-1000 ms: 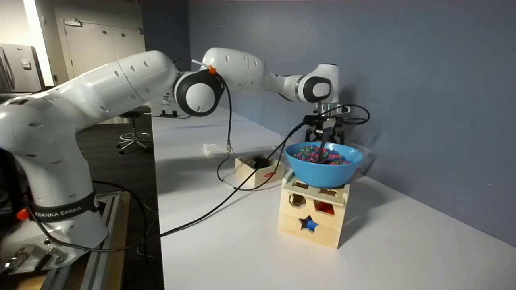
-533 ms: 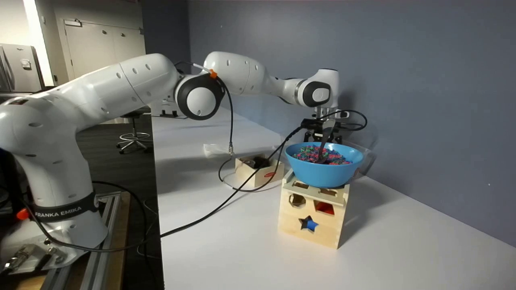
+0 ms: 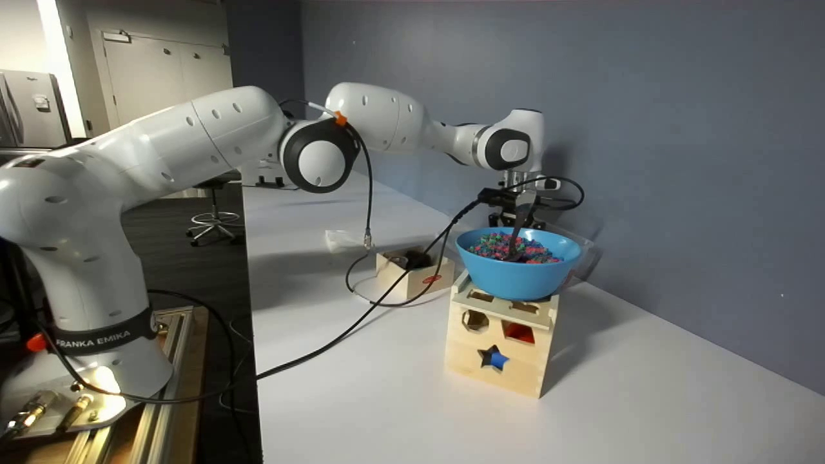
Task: Pick up the white and orange object and put them in the box
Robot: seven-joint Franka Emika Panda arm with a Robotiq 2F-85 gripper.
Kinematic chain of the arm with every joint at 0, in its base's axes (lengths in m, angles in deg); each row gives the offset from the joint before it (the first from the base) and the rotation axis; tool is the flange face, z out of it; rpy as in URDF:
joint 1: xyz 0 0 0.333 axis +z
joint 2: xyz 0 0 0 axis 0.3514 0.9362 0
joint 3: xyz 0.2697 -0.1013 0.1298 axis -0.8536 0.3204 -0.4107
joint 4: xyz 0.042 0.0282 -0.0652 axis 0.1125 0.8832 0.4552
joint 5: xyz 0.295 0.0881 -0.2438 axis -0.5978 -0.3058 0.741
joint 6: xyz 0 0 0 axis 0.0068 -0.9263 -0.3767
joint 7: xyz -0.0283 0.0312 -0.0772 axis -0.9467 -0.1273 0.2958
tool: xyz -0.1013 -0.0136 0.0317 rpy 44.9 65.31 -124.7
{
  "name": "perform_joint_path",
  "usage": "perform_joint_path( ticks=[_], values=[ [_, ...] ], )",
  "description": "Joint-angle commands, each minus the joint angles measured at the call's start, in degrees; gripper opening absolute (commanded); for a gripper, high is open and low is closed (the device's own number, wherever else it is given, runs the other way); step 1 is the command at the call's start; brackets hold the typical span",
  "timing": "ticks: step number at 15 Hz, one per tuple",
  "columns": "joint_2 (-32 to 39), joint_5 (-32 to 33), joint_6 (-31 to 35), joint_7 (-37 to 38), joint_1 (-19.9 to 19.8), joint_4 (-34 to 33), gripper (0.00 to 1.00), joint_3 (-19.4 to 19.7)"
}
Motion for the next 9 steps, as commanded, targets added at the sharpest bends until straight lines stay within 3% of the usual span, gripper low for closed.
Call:
perform_joint_path(
  ticks=[1, 9],
  values=[
    [0.8, -1.0, -2.8, 1.6, -0.3, -2.8, 0.31, -0.5],
    [-4.6, -0.1, -3.4, -1.9, 0.7, -2.6, 0.29, -0.7]
  ],
)
